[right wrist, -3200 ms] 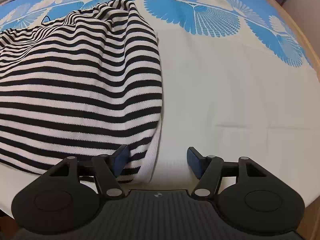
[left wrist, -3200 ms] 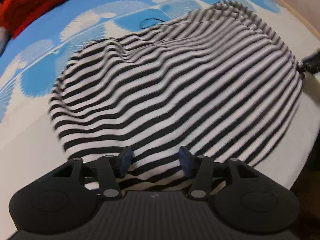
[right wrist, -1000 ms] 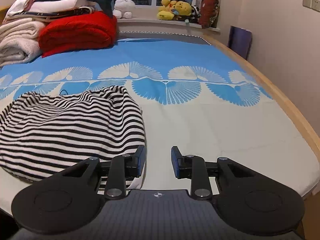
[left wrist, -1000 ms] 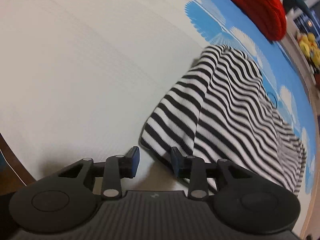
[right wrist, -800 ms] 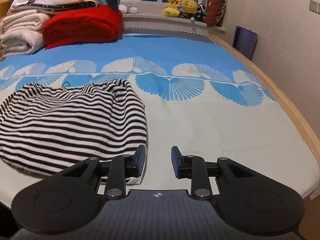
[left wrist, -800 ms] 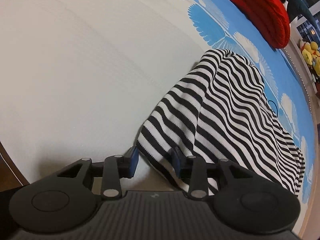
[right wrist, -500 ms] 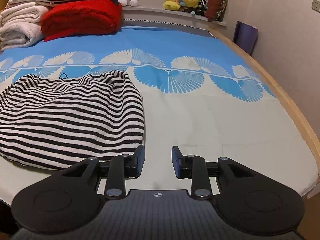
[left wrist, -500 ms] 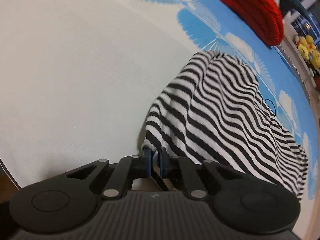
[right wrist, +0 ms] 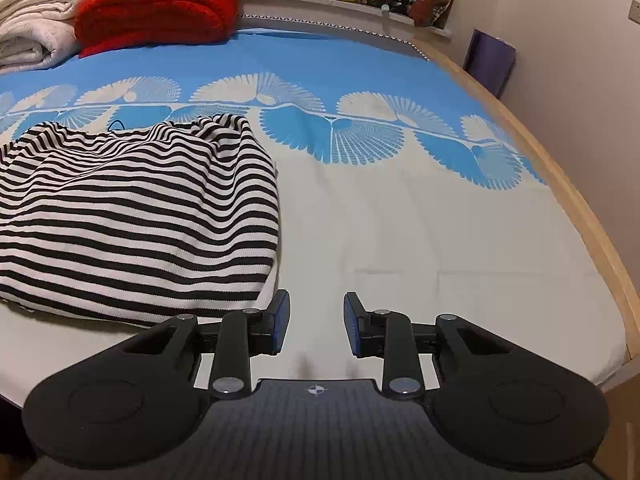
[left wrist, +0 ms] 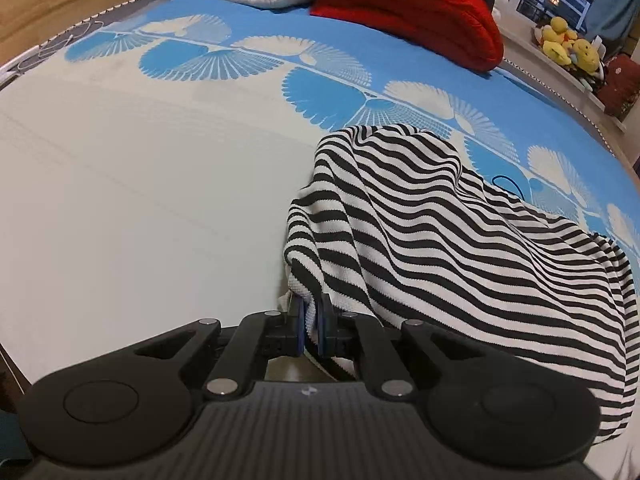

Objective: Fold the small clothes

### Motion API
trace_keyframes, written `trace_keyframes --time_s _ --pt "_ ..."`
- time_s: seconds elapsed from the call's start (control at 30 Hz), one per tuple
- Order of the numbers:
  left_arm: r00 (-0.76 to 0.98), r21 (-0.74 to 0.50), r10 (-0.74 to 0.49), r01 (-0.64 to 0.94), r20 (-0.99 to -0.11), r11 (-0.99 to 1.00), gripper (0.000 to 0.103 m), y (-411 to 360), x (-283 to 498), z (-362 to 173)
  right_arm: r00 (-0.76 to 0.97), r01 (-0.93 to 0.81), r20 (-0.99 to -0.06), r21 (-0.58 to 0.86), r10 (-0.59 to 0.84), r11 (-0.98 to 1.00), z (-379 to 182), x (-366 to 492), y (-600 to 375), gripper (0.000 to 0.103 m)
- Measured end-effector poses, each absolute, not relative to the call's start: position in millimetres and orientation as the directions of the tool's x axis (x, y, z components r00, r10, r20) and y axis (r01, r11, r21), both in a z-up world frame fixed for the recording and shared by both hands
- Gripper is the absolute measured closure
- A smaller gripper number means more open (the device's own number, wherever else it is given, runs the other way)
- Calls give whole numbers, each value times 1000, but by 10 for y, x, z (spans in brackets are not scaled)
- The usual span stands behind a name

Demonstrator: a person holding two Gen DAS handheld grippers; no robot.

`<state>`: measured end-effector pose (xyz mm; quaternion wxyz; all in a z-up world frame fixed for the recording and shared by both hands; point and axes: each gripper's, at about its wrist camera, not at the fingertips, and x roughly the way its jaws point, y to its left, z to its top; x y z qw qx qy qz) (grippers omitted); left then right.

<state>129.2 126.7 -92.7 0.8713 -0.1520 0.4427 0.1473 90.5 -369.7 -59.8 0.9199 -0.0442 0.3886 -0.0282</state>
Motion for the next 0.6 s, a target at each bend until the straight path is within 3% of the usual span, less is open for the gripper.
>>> trace_keyframes --time_s 0.4,0.6 --pt "563 -74 141 -342 -814 937 97 1171 1334 -917 652 57 -750 -101 -114 993 -671 1015 -3796 72" --pt "544 -19 155 -299 -825 954 98 1016 1526 -606 624 145 -775 -10 -99 989 -679 1062 -4010 73"
